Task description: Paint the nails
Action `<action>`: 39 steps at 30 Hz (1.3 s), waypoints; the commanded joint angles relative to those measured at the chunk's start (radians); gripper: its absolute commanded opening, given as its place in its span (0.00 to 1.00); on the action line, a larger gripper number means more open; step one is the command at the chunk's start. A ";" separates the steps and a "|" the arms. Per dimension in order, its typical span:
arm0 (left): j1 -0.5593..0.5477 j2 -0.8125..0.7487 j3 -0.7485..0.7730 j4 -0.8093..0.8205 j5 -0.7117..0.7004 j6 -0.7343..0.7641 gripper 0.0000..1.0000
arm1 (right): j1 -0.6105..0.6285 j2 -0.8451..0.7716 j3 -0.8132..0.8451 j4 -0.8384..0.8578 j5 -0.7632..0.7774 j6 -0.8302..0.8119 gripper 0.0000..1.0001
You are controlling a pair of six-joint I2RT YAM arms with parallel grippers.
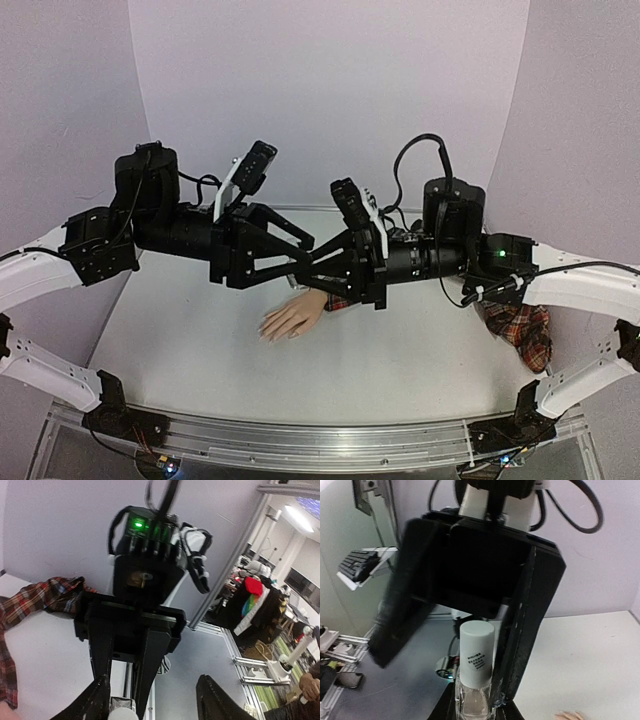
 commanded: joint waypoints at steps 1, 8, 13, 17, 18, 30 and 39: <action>-0.005 -0.049 0.043 -0.048 -0.284 -0.071 0.62 | 0.001 -0.048 -0.050 0.085 0.342 -0.061 0.00; -0.005 -0.013 0.092 -0.180 -0.496 -0.120 0.52 | 0.002 -0.048 -0.067 0.066 0.491 -0.066 0.00; -0.006 0.013 0.108 -0.192 -0.486 -0.115 0.49 | 0.005 -0.038 -0.050 0.050 0.499 -0.071 0.00; -0.005 0.028 0.123 -0.196 -0.499 -0.117 0.47 | 0.014 -0.028 -0.034 0.035 0.500 -0.083 0.00; -0.005 0.035 0.131 -0.199 -0.502 -0.119 0.46 | 0.016 -0.027 -0.033 0.034 0.500 -0.086 0.00; -0.006 0.110 0.188 -0.234 -0.487 -0.119 0.27 | 0.025 -0.023 -0.025 0.030 0.512 -0.096 0.00; -0.006 0.135 0.174 -0.230 -0.520 -0.109 0.00 | 0.025 -0.043 -0.081 0.030 0.610 -0.098 0.31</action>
